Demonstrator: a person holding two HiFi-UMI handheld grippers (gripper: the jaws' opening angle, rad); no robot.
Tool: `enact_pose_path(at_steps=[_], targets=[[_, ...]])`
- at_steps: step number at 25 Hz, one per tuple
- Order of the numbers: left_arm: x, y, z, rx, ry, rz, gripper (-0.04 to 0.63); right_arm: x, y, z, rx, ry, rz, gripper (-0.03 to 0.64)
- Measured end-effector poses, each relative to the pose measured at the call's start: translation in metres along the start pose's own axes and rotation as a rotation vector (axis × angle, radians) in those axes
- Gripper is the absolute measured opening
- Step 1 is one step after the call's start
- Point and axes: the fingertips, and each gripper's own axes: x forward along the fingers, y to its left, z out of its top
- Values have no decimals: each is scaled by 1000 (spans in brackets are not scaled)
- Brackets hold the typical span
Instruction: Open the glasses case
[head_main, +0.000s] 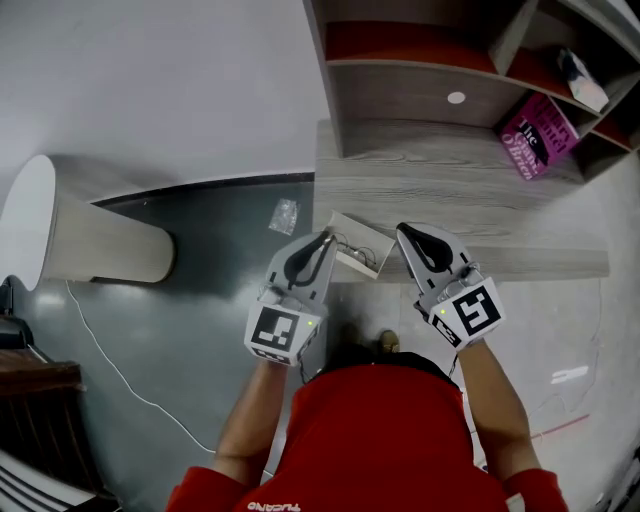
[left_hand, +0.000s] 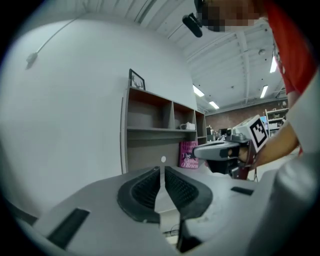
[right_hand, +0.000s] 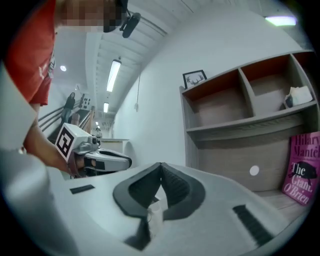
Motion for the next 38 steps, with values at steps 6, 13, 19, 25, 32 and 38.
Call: enact_pose_path(at_steps=[6,13,19,25,32,38], targets=[[-16,-20,56,-16,-138,13,15,-29,8,38,-15,-99,-34,6],[-32,-37,83,-6,-226,39,9,-51,27,63,-45,-150,-30,5],[-35,-43,85,-5,-221,40,9,-55,37,69,-60,-158,-5,3],[-36,-48,85,-1,-215,41,9,-56,41,67,-53,-156,8,3],[-42,-49,83,-2,-209,47,9,-59,45,67,-48,-159,10,3],[-49,-47,81,-4,-209,52,9,-58,51,68,-48,-163,15,3]])
